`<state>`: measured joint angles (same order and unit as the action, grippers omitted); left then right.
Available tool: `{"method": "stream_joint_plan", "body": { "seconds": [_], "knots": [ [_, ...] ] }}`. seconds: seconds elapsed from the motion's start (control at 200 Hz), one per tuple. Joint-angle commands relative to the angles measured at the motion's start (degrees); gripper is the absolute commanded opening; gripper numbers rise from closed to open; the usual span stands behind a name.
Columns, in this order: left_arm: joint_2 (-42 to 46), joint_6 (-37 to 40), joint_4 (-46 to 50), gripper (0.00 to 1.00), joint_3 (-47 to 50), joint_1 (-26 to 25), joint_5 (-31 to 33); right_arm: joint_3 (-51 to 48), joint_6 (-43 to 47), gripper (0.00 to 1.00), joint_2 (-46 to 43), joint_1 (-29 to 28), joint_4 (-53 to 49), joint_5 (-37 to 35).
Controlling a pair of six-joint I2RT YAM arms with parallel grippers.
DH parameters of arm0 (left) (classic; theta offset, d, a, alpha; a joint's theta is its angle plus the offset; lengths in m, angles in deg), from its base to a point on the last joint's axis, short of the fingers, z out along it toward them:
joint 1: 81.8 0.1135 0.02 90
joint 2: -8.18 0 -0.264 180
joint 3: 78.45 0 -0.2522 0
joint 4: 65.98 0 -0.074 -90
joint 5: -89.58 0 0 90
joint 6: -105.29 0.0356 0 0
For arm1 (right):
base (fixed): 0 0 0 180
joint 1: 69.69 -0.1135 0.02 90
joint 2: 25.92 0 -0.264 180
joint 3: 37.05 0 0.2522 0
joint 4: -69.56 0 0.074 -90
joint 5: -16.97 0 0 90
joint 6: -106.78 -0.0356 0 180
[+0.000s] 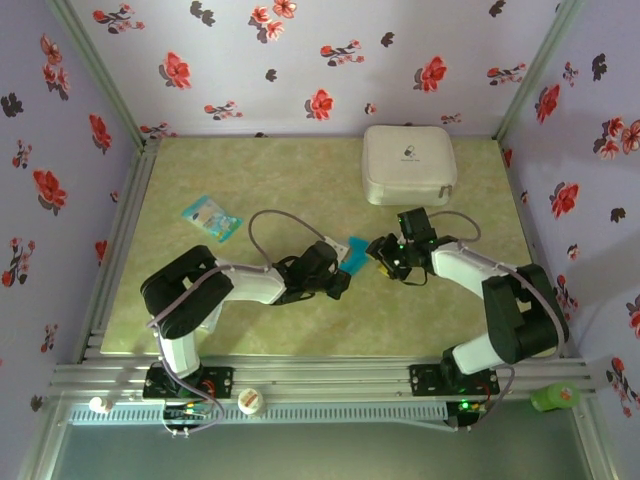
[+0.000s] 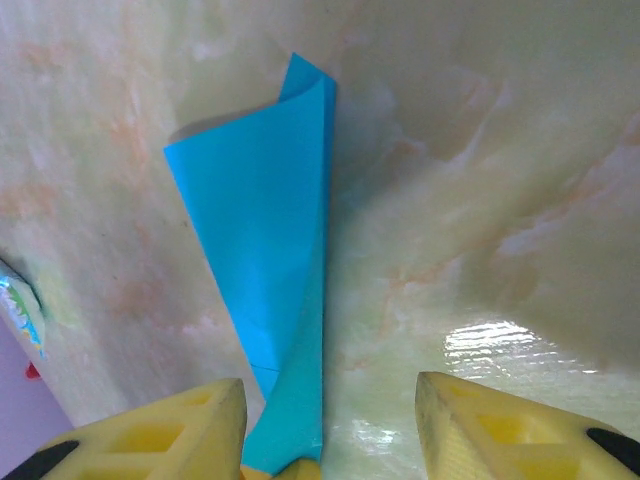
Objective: Fold a paper plane with a square sheet of paper (pick it up from the middle)
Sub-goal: Fold the wing for the fifth time at the center of the table.
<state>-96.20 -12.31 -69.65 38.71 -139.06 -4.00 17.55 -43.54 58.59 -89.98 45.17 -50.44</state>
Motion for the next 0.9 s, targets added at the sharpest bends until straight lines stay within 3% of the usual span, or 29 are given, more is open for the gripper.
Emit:
{"method": "stream_joint_plan", "body": {
  "seconds": [0.0,0.24,0.5,0.62,0.765,0.895],
  "knots": [
    [1.5,5.69,4.92,0.07,-2.49,-1.4,3.19,1.86,-1.42,0.48,1.2,-0.27,0.09,2.27],
    [1.1,10.46,9.53,0.07,-5.16,-2.81,6.9,2.23,-0.84,0.46,3.2,-0.36,0.44,3.85],
    [0.92,15.36,12.11,0.13,-6.42,-3.52,9.41,1.35,-1.29,0.19,3.03,-0.36,3.02,5.18],
    [-0.46,19.39,16.01,0.21,-8.69,-4.76,11.58,1.05,-1.77,0.09,2.53,-0.43,3.96,5.53],
    [-2.68,22.62,19.63,0.26,-11.09,-6.66,16.07,0.41,-2.46,0.01,2.51,-0.36,5.59,6.3],
    [-3.43,23.85,20.9,0.32,-12.18,-7.84,19.98,-0.04,-3.18,0.01,2.49,-0.36,6.31,6.78]
  ]
}}
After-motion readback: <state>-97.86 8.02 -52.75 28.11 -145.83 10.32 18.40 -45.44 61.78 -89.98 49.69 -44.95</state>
